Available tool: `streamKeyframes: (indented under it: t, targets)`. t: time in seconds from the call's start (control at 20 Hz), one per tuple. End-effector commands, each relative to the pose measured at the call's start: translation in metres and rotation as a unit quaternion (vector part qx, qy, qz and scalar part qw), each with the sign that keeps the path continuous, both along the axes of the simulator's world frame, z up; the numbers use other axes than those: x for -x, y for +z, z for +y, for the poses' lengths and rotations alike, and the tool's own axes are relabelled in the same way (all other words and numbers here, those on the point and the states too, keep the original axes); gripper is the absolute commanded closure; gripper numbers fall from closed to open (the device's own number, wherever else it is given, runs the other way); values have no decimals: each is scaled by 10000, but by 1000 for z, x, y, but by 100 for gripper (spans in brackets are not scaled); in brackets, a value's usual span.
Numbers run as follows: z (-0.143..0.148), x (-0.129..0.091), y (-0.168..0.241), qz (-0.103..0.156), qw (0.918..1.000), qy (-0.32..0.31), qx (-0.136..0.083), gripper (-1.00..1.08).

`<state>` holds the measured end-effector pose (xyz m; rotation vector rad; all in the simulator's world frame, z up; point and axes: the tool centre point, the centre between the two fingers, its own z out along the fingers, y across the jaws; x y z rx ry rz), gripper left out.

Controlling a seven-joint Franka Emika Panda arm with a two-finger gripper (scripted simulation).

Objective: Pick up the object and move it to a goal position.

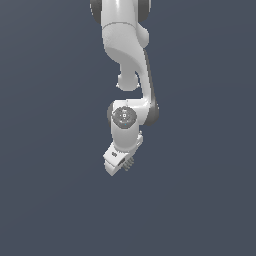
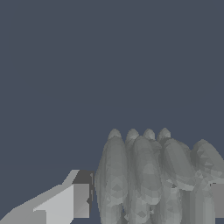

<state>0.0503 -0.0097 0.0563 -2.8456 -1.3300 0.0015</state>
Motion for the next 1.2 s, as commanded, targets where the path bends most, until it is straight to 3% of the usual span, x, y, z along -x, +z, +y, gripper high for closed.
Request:
streamKeyframes:
  t: [0.0, 0.4, 1.15]
  targets:
    - [0, 4, 10, -4, 10000, -1, 4, 108]
    - [-2, 28, 60, -4, 10000, -1, 7, 108]
    - [-3, 90, 193, -3, 10000, 2, 10, 108]
